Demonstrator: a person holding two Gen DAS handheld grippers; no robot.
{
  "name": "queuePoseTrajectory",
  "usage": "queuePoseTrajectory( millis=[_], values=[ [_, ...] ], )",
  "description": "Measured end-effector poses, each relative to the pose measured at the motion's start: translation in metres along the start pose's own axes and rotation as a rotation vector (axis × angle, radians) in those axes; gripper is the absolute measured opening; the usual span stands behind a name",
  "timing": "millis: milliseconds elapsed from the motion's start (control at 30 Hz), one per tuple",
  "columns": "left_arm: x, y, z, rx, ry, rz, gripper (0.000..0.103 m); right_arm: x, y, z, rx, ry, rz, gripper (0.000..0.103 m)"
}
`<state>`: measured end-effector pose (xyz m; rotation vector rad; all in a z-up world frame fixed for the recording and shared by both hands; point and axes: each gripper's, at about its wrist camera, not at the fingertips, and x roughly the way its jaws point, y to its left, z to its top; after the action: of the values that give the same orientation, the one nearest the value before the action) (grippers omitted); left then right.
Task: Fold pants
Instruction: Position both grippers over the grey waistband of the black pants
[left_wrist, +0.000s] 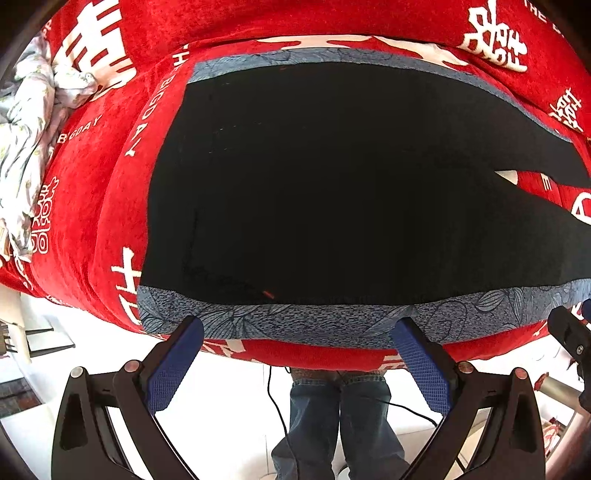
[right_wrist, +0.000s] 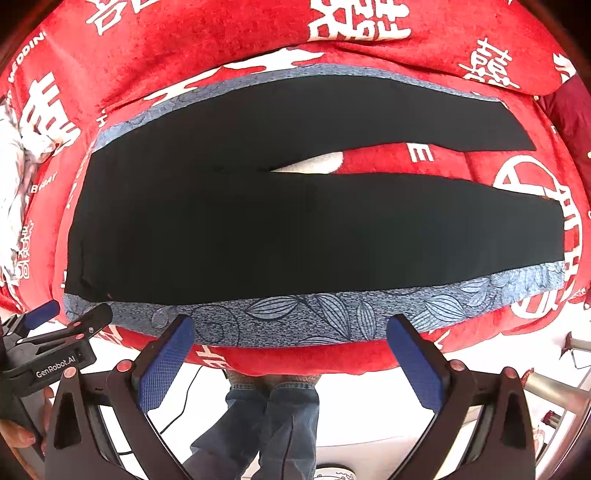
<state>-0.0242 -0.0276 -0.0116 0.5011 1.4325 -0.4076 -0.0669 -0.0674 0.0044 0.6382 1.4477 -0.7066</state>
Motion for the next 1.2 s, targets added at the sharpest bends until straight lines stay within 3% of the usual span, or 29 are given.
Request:
queuePoseTrajectory(
  millis=[467,1200],
  values=[
    [0.002,-0.009,0.011,0.024,0.008,0.013,0.103,0.006,-0.008,0.001,0.022,0.010,-0.015,0.103],
    [0.001,0.001,-0.003,-0.003,-0.001,0.021,0.103,0.011,0.006,0.004,-0.029,0.018,-0.047,0.103]
  ],
)
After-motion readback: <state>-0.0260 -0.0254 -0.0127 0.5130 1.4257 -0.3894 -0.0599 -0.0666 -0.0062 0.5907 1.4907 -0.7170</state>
